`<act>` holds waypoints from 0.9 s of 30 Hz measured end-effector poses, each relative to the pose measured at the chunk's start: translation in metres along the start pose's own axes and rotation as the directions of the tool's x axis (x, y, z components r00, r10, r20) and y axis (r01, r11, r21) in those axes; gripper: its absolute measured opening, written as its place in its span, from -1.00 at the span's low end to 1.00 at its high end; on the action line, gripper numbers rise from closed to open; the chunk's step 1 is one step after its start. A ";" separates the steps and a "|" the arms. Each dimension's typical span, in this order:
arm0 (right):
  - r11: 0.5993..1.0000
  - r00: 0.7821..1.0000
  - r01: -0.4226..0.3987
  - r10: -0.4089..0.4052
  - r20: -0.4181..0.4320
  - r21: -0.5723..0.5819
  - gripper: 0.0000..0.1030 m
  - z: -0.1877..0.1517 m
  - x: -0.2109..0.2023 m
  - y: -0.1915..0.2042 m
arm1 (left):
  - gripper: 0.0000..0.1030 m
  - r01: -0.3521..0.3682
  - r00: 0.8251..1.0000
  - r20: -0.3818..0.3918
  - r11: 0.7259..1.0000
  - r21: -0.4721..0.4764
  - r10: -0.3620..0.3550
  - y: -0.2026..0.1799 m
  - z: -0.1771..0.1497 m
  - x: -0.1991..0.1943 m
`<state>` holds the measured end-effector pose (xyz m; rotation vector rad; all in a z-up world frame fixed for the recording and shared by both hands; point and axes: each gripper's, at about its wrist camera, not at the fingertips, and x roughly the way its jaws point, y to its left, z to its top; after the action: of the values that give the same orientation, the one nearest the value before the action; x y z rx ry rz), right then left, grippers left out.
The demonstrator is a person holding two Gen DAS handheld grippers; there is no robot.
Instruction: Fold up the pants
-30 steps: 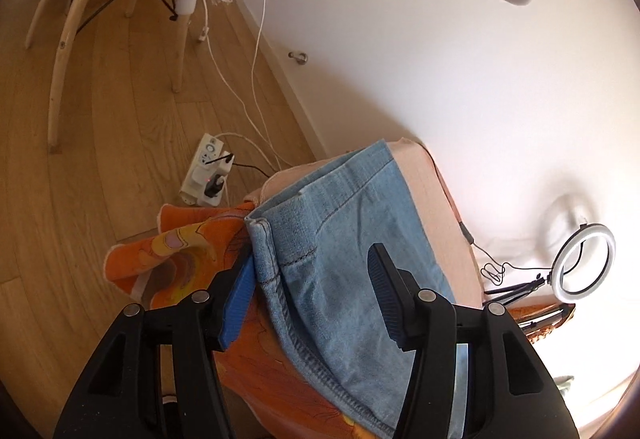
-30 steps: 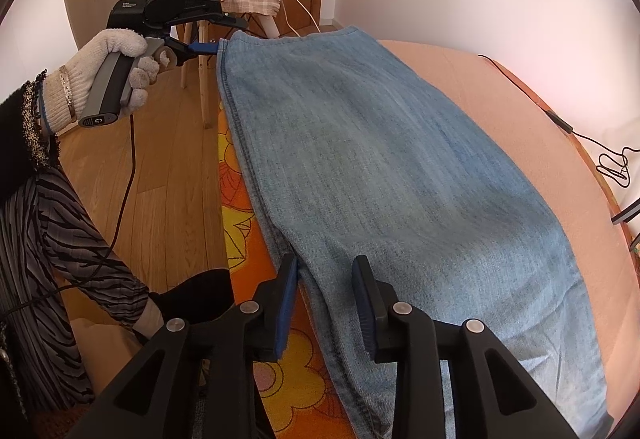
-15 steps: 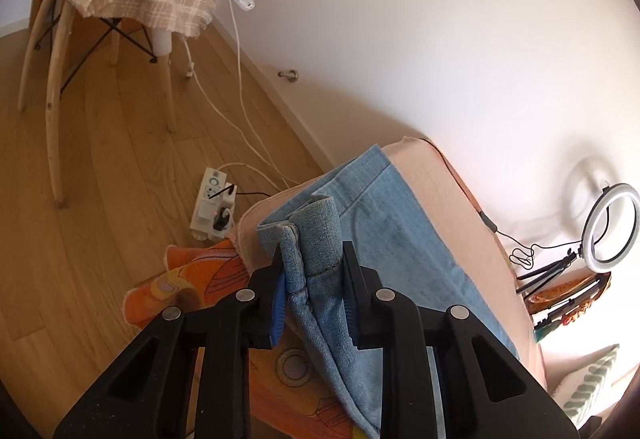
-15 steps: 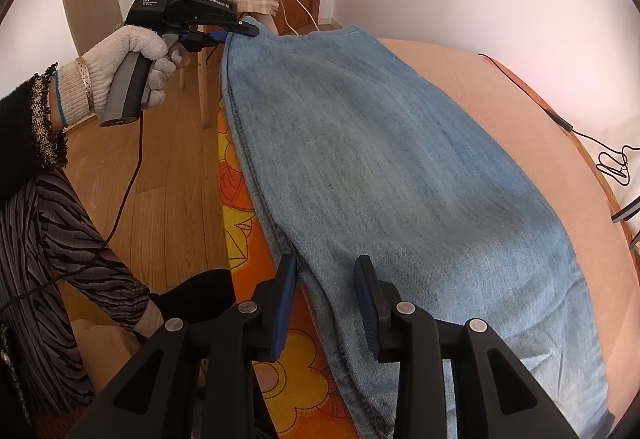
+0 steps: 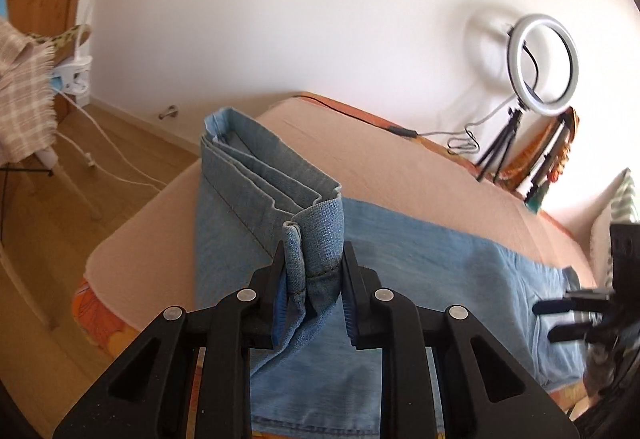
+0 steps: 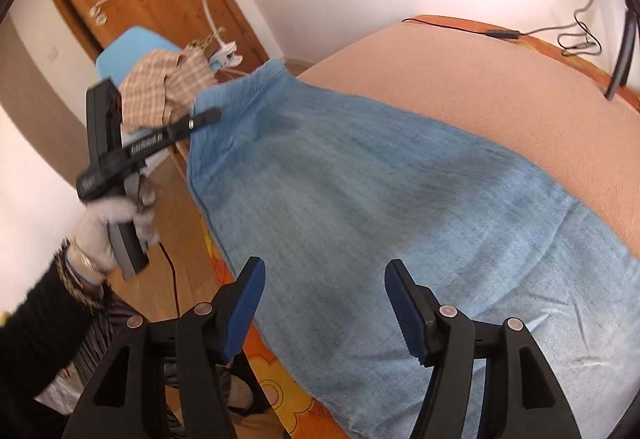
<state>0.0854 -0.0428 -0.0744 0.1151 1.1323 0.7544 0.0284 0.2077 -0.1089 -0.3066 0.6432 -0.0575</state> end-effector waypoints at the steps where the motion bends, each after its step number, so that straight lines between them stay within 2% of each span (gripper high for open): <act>1: 0.999 1.000 -0.017 0.016 0.015 0.040 0.34 0.006 -0.003 -0.009 | -0.60 0.007 1.000 -0.014 1.000 0.025 -0.007 -0.008 -0.004 0.001; 7: 0.976 0.989 -0.138 0.128 0.074 0.165 0.43 0.048 0.014 -0.033 | -0.60 0.039 0.998 -0.043 0.992 0.121 -0.034 -0.037 -0.017 -0.003; 11: 0.949 0.971 -0.238 0.235 0.038 0.207 0.51 0.079 0.055 -0.026 | -0.60 0.064 0.997 -0.041 0.986 0.151 -0.058 -0.051 -0.021 -0.010; 16: 0.888 0.943 -0.322 0.333 0.025 0.329 0.51 0.100 0.110 -0.028 | -0.60 0.118 0.993 -0.041 0.975 0.190 -0.113 -0.068 -0.025 -0.019; 20: 0.868 0.945 -0.309 0.326 0.024 0.389 0.51 0.111 0.132 -0.035 | -0.60 0.175 0.985 -0.047 0.957 0.230 -0.169 -0.084 -0.030 -0.028; 23: 0.863 0.951 -0.298 0.307 0.045 0.408 0.45 0.112 0.131 -0.039 | -0.64 0.206 0.978 -0.077 0.940 0.273 -0.192 -0.100 -0.039 -0.024; 26: 0.887 0.966 -0.245 0.257 0.024 0.391 0.26 0.113 0.127 -0.042 | -0.72 0.243 0.969 -0.117 0.922 0.301 -0.217 -0.114 -0.046 -0.019; 27: 0.897 0.969 -0.233 0.245 0.015 0.376 0.17 0.112 0.127 -0.041 | -0.82 0.255 0.966 -0.127 0.915 0.311 -0.226 -0.118 -0.048 -0.019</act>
<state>0.2272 0.0338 -0.1407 0.5773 1.2998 0.7490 -0.0105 0.0850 -0.0989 -0.0610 0.6695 -0.4132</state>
